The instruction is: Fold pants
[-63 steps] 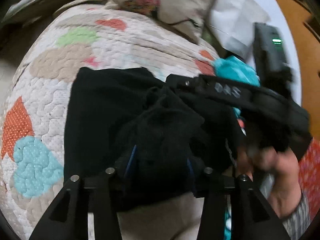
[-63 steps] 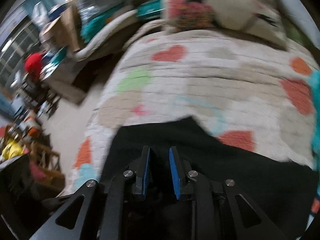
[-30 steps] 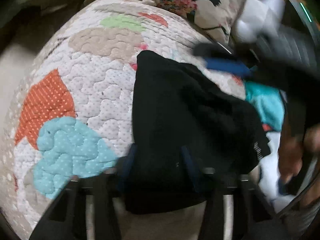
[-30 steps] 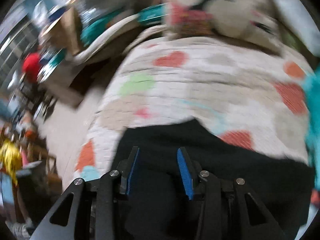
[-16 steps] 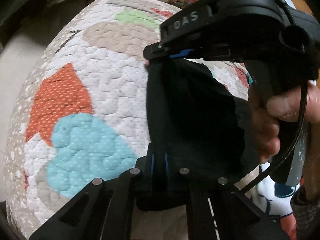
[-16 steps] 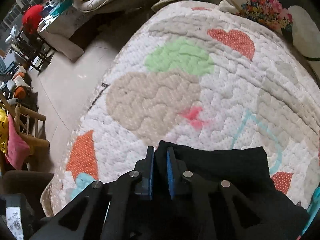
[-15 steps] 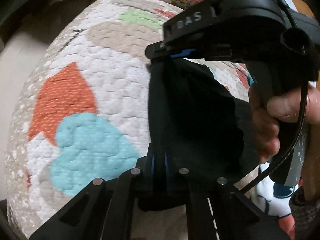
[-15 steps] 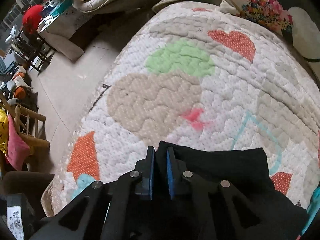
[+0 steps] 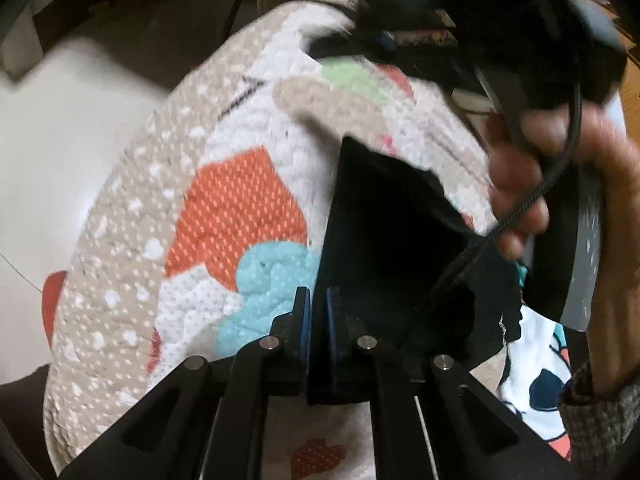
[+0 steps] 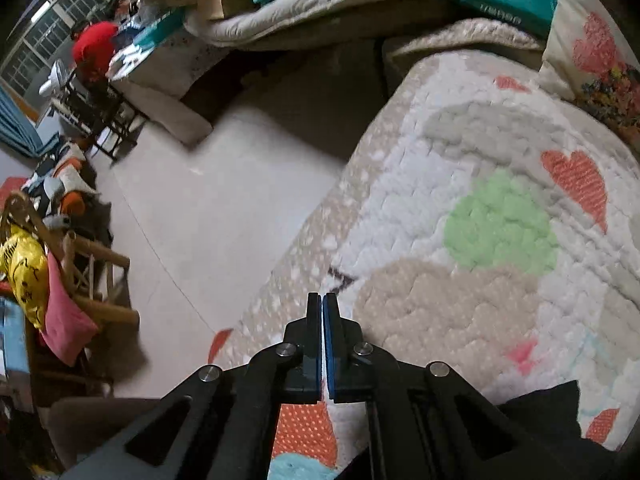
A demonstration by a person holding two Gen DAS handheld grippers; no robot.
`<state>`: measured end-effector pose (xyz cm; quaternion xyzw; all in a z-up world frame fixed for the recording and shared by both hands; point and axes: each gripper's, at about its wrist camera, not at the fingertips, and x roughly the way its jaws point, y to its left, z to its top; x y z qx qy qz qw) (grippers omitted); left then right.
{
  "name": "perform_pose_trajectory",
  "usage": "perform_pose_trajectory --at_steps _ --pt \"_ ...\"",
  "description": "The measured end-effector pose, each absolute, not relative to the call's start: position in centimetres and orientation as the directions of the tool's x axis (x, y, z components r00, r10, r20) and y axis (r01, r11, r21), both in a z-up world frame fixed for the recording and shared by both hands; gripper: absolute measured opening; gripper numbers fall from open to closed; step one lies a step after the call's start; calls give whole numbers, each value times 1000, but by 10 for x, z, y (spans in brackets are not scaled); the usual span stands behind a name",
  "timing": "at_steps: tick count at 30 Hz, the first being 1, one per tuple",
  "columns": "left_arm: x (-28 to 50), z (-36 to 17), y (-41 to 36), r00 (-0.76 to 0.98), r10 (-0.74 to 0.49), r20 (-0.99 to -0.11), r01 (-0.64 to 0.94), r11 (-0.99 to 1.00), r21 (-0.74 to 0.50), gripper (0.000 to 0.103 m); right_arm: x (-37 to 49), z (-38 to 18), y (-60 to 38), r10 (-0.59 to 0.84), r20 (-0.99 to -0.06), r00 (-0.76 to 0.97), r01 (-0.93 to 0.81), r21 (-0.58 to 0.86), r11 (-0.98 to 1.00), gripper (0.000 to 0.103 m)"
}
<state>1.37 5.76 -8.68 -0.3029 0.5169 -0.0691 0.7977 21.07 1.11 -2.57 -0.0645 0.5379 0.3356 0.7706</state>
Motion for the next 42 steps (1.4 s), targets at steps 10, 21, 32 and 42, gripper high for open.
perform_pose_trajectory --at_steps 10,21,32,42 --pt "21 -75 38 496 -364 -789 -181 845 -504 24 185 17 -158 380 -825 419 -362 232 903 52" --pt "16 -63 -24 543 -202 -815 1 971 -240 36 59 -35 -300 450 -728 517 -33 509 860 53" --pt "15 -50 -34 580 -175 -795 42 982 -186 36 14 -60 -324 338 -755 562 132 485 865 53" --pt "18 -42 -46 586 -201 -785 78 978 -192 37 4 -83 -329 322 -780 536 199 488 850 54"
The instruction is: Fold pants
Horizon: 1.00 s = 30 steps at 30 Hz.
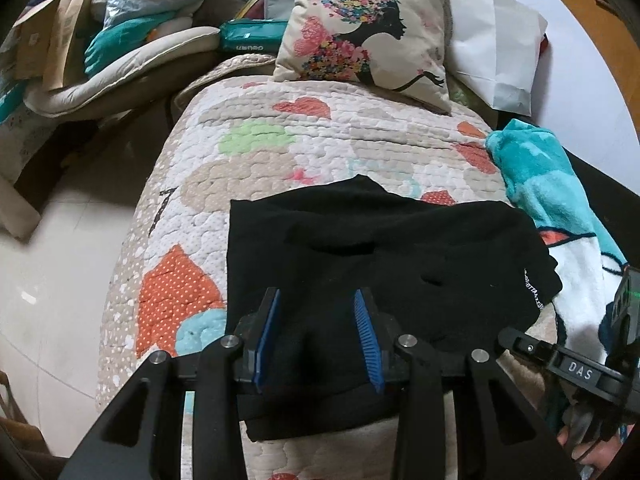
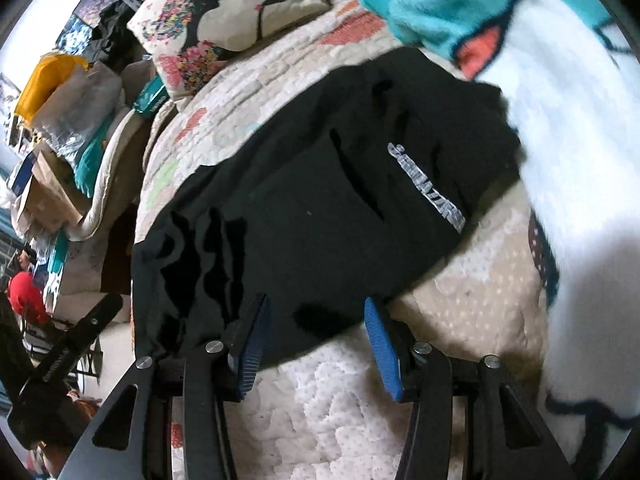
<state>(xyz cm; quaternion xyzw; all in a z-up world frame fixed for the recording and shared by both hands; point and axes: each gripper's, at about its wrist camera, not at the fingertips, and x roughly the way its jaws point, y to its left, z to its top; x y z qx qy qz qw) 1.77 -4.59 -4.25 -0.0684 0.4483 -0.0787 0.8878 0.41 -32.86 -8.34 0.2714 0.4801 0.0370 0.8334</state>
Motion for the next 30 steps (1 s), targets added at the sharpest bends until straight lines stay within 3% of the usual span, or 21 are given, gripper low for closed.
perform_pose_trajectory --at_steps 30 --pt "28 -71 -58 512 -180 -840 80 984 -162 37 26 -78 -336 248 -760 600 224 458 860 65"
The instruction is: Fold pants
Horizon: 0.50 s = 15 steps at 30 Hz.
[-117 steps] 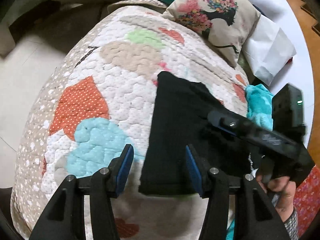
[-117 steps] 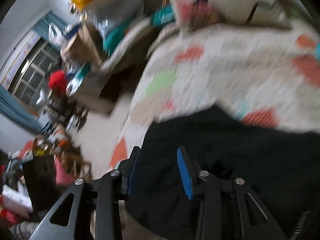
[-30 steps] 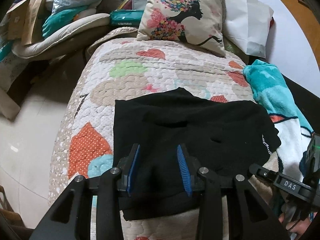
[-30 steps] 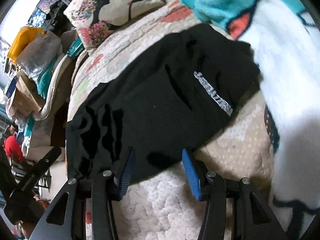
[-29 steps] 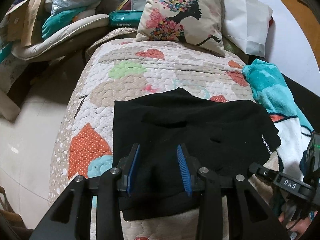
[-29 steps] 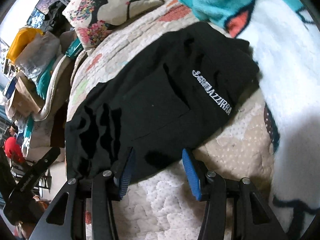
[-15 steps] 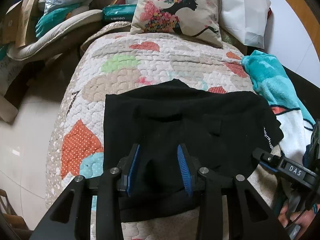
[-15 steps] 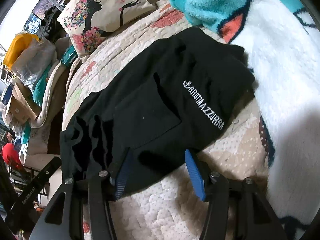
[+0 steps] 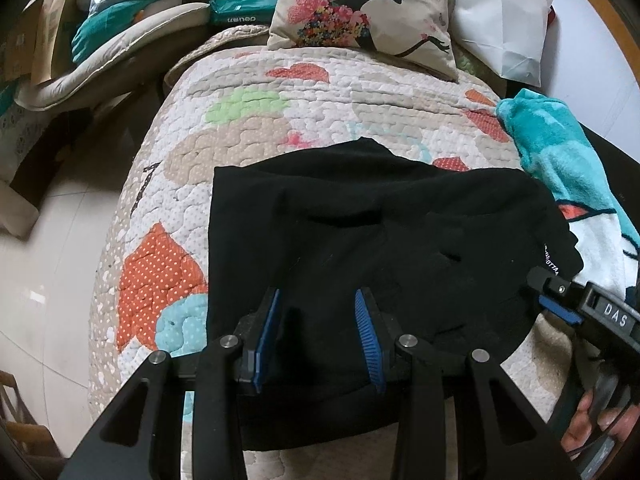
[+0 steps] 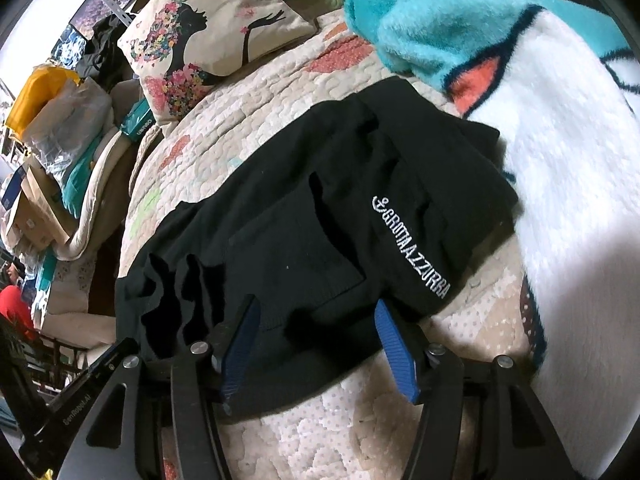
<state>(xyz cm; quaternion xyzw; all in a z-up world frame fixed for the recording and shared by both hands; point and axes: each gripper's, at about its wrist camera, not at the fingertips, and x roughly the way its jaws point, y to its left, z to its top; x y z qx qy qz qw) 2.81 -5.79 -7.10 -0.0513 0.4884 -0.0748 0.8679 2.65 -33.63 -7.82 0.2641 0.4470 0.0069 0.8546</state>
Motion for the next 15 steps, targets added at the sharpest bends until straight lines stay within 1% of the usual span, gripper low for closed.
perform_pose_trajectory --at_steps 3,5,7,11,15 --pt "29 -70 -56 498 -193 -845 73 981 -180 37 29 -78 -340 251 -756 605 234 470 851 65" --pt "34 -64 -56 483 -227 -846 77 973 -217 37 30 -78 -343 251 -752 609 243 478 844 65" --pt "40 -55 -63 478 -264 -838 114 964 -239 37 32 -77 -345 249 -750 613 250 483 839 65" --pt "65 -37 -100 463 -291 -837 250 949 -192 37 34 -77 -351 263 -739 621 256 507 823 65" --pt "97 -34 -152 389 -328 -861 383 908 -173 37 35 -79 -362 296 -715 634 274 565 778 65"
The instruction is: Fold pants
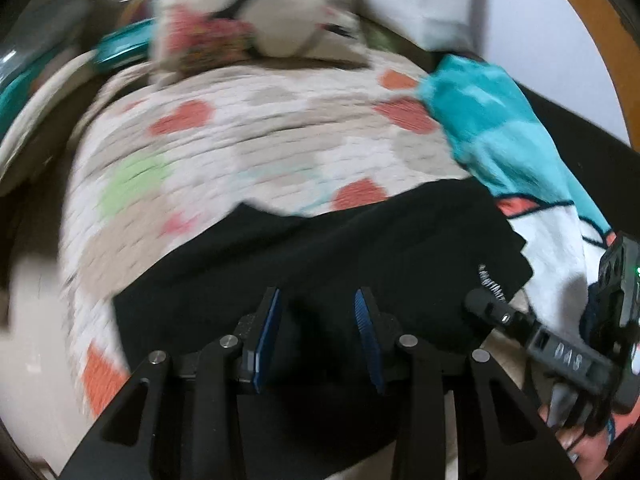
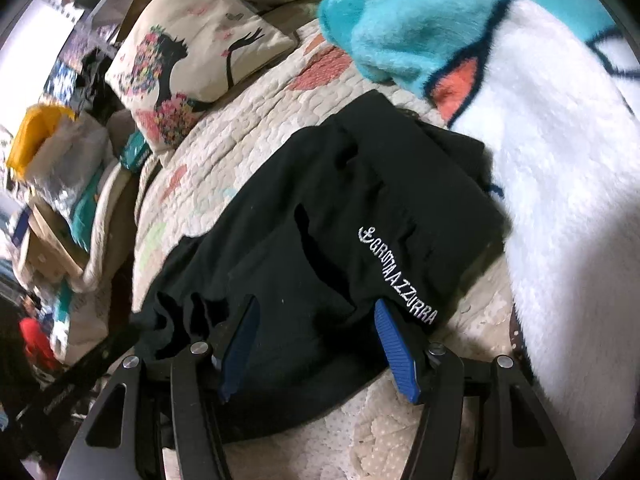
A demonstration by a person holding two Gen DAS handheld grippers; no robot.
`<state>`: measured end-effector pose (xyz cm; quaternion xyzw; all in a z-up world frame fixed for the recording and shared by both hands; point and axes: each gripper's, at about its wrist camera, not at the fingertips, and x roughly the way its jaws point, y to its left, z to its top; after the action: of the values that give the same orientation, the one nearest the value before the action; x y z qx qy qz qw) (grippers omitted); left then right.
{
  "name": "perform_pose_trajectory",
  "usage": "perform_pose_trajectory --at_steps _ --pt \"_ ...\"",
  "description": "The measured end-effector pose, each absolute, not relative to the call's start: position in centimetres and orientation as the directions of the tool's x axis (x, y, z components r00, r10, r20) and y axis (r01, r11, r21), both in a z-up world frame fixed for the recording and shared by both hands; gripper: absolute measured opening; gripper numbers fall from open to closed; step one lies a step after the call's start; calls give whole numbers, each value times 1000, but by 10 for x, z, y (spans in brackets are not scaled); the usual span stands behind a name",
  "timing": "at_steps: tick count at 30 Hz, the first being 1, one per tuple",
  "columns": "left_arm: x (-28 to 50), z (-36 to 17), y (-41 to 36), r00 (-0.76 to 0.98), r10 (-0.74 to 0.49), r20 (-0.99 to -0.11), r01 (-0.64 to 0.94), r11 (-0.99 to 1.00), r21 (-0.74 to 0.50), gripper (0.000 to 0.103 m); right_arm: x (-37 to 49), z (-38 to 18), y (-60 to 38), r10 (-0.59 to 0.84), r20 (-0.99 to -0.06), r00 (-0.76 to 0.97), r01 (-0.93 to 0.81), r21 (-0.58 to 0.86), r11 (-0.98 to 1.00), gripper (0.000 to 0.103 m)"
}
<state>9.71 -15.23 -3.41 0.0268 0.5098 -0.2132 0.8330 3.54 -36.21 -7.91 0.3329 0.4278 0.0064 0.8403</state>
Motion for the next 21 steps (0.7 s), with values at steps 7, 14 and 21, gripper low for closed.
perform_pose_trajectory --at_steps 7,14,21 --pt "147 -42 -237 296 -386 -873 519 833 -193 37 38 -82 -383 289 -685 669 319 615 721 65" --pt "186 -62 -317 171 -422 -890 609 756 -241 40 43 -89 -389 305 -659 688 317 651 690 64" --pt "191 -78 -362 123 -393 -911 682 700 -210 42 52 -90 -398 279 -641 715 313 651 691 42"
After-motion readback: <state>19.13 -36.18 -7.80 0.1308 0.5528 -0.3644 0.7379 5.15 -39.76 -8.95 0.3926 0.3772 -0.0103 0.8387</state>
